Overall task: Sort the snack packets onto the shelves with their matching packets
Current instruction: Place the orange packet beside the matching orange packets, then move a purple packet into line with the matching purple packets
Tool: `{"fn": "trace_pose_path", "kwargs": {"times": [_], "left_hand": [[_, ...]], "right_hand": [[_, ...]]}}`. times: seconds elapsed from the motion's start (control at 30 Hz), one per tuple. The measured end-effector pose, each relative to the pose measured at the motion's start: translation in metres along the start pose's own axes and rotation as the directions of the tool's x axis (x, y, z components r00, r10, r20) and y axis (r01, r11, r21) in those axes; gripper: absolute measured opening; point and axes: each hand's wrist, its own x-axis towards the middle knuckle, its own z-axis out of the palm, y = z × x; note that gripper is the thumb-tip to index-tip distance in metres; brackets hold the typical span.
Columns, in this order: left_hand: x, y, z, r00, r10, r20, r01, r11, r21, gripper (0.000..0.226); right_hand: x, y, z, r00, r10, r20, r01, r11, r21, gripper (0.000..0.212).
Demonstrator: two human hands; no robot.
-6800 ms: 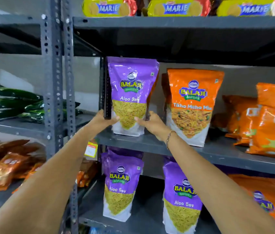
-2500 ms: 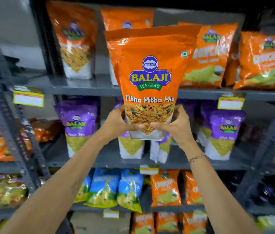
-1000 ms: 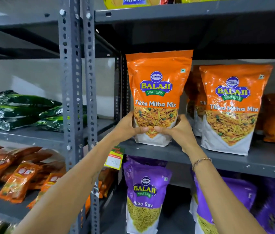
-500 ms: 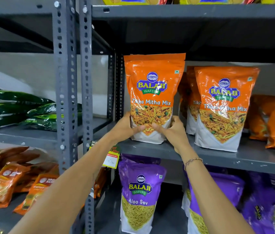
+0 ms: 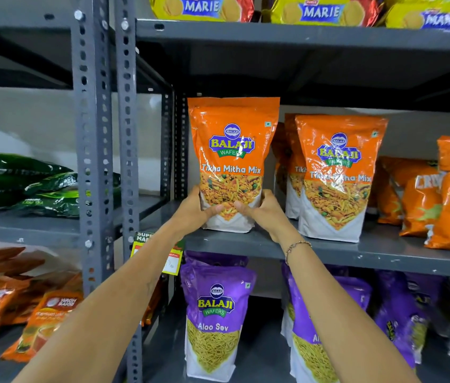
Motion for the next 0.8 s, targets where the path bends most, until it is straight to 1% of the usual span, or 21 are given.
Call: {"fn": "trace_pose_path", "kwargs": {"times": [0.1,0.2,0.23,0.3,0.33,0.37,0.4,0.43,0.47,0.5,0.53,0.57,0.63,0.7,0.8], "left_hand": [[0.000,0.001,0.000,1.000,-0.023,0.008,0.023,1.000,0.011,0.067],[-0.003,0.003,-0.002,0.999,-0.043,0.014,0.042,0.999,0.028,0.067],[-0.005,0.005,-0.002,0.999,-0.044,0.021,0.043,0.998,0.038,0.069],[-0.013,0.009,-0.001,0.999,-0.026,0.030,0.025,0.999,0.029,0.081],[-0.019,0.012,0.001,1.000,-0.016,-0.007,0.016,1.000,0.017,0.088],[-0.026,0.016,0.003,0.996,-0.011,-0.092,0.013,1.000,0.024,0.091],[-0.033,0.021,0.006,0.978,0.007,-0.210,0.003,0.999,0.048,0.086],[-0.042,0.027,0.009,0.943,0.062,-0.328,-0.037,0.996,0.083,0.072],[-0.051,0.033,0.014,0.900,0.144,-0.411,-0.105,0.988,0.115,0.054],[-0.061,0.040,0.020,0.867,0.217,-0.448,-0.181,0.976,0.123,0.036],[-0.070,0.048,0.028,0.851,0.269,-0.451,-0.243,0.963,0.114,0.023],[-0.079,0.055,0.035,0.851,0.299,-0.431,-0.285,0.953,0.098,0.015],[-0.094,0.067,0.054,0.885,0.304,-0.354,-0.308,0.950,0.048,0.012],[-0.108,0.074,0.078,0.921,0.286,-0.263,-0.299,0.954,-0.008,0.009],[-0.130,0.074,0.120,0.962,0.257,-0.095,-0.263,0.962,-0.066,0.006]], "right_hand": [[0.000,0.001,0.000,1.000,-0.003,0.007,0.003,1.000,0.019,0.067],[-0.001,-0.001,0.001,1.000,0.006,-0.004,-0.006,1.000,-0.011,0.068],[-0.003,-0.002,0.001,1.000,0.012,-0.004,-0.012,1.000,-0.026,0.069],[-0.011,-0.003,0.001,1.000,0.018,-0.005,-0.018,0.997,-0.075,0.074],[-0.017,-0.004,0.001,1.000,0.005,-0.021,-0.007,0.993,-0.121,0.075],[-0.024,-0.004,0.001,0.998,-0.028,-0.055,0.017,0.983,-0.184,0.075],[-0.030,-0.004,0.001,0.992,-0.077,-0.103,0.050,0.967,-0.249,0.071],[-0.038,-0.005,0.001,0.979,-0.131,-0.156,0.077,0.948,-0.307,0.066],[-0.047,-0.008,0.000,0.961,-0.180,-0.212,0.098,0.932,-0.349,0.060],[-0.057,-0.010,-0.003,0.934,-0.232,-0.271,0.124,0.924,-0.361,0.051],[-0.069,-0.013,-0.006,0.898,-0.289,-0.332,0.170,0.923,-0.345,0.039],[-0.083,-0.015,-0.010,0.858,-0.339,-0.385,0.224,0.923,-0.313,0.026],[-0.116,-0.011,-0.020,0.806,-0.381,-0.453,0.293,0.922,-0.253,0.007],[-0.149,0.007,-0.032,0.794,-0.349,-0.497,0.288,0.937,-0.199,0.003],[-0.189,0.049,-0.058,0.830,-0.200,-0.521,0.182,0.980,-0.086,0.012]]}}
